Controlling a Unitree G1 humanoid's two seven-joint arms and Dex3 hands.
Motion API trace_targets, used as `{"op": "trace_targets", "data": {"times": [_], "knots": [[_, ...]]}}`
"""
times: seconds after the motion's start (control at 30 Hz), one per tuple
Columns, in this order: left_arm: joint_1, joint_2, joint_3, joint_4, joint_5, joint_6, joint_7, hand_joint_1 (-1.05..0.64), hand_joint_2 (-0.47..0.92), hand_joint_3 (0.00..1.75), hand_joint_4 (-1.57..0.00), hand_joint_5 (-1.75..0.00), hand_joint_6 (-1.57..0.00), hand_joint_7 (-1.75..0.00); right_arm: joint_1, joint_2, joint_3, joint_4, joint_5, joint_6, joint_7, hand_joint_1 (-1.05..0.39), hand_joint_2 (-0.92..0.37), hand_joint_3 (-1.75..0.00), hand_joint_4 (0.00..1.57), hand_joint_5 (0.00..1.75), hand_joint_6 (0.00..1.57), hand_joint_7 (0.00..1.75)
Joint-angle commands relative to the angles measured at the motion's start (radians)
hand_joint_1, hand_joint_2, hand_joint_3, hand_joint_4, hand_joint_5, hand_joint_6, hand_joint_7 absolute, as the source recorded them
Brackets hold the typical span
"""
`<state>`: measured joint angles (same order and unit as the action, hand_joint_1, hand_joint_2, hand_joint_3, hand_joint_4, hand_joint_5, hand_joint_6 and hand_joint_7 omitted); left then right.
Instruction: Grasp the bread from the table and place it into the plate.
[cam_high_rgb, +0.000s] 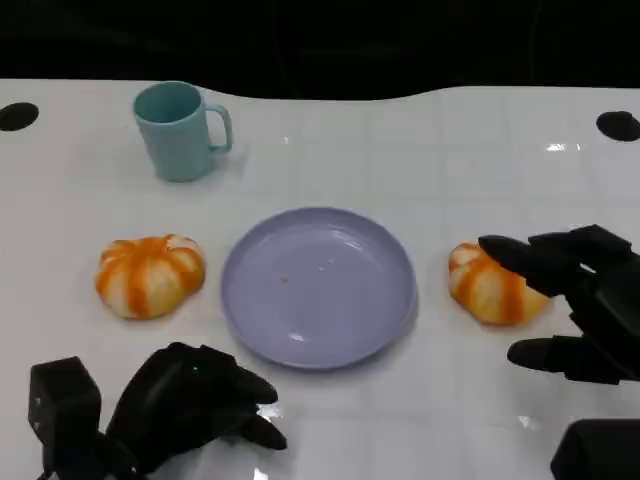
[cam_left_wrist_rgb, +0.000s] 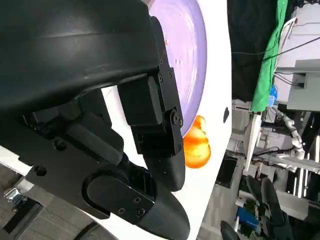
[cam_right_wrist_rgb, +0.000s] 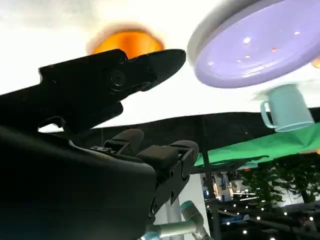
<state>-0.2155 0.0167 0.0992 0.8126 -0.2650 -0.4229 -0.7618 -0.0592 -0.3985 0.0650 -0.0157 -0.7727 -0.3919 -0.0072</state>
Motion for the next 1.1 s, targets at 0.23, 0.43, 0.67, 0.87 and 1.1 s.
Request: {"op": "trace_targets", "data": {"times": [0.23, 0.43, 0.67, 0.87, 1.1], "knots": [[0.006, 0.018, 0.002, -0.010, 0.003, 0.008, 0.005, -1.05, 0.76, 0.00, -1.57, -0.24, -1.57, -0.03, -0.092, -0.017, 0.102, 0.065, -0.143, 0.137, -0.059, -0.71, -0.88, -0.01, 0.13, 0.39, 0.27, 0.00], [0.011, 0.019, -0.003, -0.018, 0.014, -0.001, 0.018, -1.05, 0.77, 0.01, -1.57, -0.24, -1.57, -0.03, -0.172, -0.016, 0.169, 0.182, -0.176, 0.170, -0.102, -0.70, -0.86, 0.00, 0.14, 0.40, 0.29, 0.01], [0.018, 0.018, -0.005, -0.034, 0.014, 0.018, 0.026, -1.05, 0.76, 0.00, -1.57, -0.25, -1.57, -0.04, -0.269, 0.003, 0.256, 0.358, -0.194, 0.210, -0.149, -0.64, -0.85, 0.00, 0.16, 0.38, 0.30, 0.01], [0.025, 0.019, -0.009, -0.047, 0.020, 0.023, 0.036, -1.05, 0.76, 0.00, -1.57, -0.25, -1.57, -0.04, -0.334, 0.014, 0.316, 0.484, -0.190, 0.235, -0.186, -0.61, -0.82, 0.00, 0.19, 0.36, 0.32, 0.01], [0.028, 0.017, -0.010, -0.052, 0.010, 0.024, 0.032, -1.05, 0.76, 0.00, -1.57, -0.26, -1.57, -0.05, -0.402, 0.038, 0.370, 0.641, -0.173, 0.251, -0.219, -0.54, -0.84, -0.01, 0.24, 0.29, 0.34, 0.01]]}}
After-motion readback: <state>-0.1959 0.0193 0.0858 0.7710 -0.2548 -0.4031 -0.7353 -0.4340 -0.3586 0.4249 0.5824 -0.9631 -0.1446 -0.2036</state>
